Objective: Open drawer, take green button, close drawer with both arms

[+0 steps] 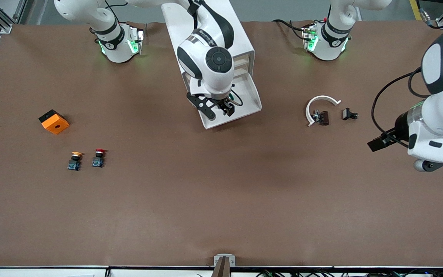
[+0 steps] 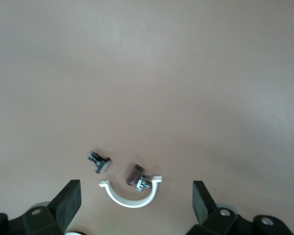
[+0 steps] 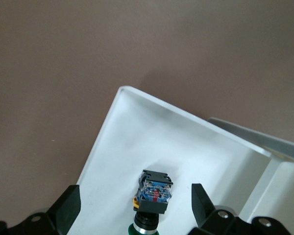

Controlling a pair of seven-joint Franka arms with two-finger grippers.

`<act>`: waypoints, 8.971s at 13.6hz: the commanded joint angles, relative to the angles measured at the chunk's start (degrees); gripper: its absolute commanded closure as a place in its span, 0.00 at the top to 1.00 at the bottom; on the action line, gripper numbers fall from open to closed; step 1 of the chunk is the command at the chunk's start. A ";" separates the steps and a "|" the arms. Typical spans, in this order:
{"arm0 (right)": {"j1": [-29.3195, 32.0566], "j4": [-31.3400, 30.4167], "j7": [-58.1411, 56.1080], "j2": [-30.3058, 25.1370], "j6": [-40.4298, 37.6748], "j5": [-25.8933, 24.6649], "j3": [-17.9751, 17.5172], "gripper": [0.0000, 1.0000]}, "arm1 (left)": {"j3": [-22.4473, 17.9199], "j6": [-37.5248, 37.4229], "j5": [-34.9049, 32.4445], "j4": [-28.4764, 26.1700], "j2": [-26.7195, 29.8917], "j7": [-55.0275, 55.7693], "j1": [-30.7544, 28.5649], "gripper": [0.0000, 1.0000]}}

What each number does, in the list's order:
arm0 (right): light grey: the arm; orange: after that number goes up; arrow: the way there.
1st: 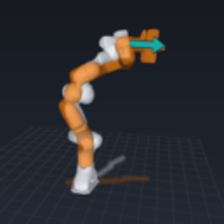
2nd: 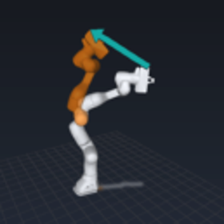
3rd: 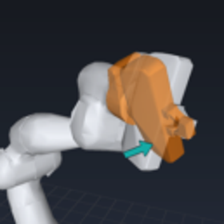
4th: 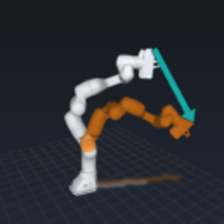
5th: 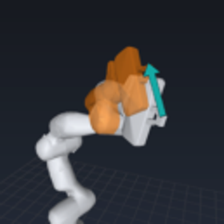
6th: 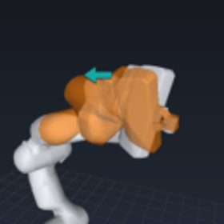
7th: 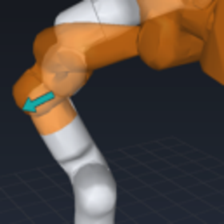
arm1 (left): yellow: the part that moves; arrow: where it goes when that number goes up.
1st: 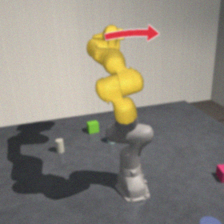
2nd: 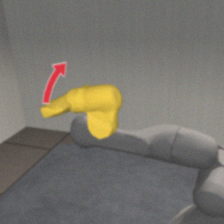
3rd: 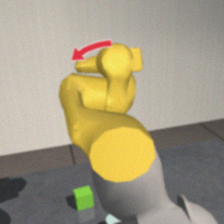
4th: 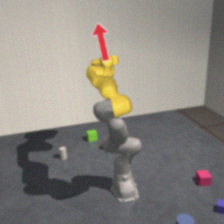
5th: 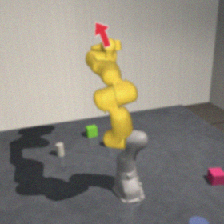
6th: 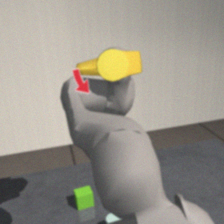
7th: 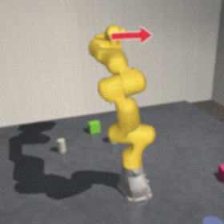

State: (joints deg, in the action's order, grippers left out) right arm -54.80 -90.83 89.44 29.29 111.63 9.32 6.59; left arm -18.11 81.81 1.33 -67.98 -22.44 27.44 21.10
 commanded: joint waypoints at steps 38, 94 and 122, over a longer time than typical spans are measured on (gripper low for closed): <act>33.34 -10.29 -75.36 -11.62 -5.59 -13.01 1.14 0.12 | 11.96 34.46 9.04 -23.86 -11.66 20.81 19.75 1.00; 47.15 12.43 -93.66 -18.13 -25.14 -4.22 1.05 1.00 | 26.02 7.14 -2.57 -29.57 30.51 -21.99 -24.18 1.00; 47.15 12.52 -93.66 -18.13 -25.05 -4.49 1.14 1.00 | 26.02 6.61 -0.28 -29.93 30.61 -24.18 -27.26 1.00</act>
State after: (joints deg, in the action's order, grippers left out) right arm -7.93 -78.98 -3.85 11.20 87.16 4.58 7.79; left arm 7.57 87.83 0.10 -97.69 7.87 4.49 -5.56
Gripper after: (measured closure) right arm 0.000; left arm 0.000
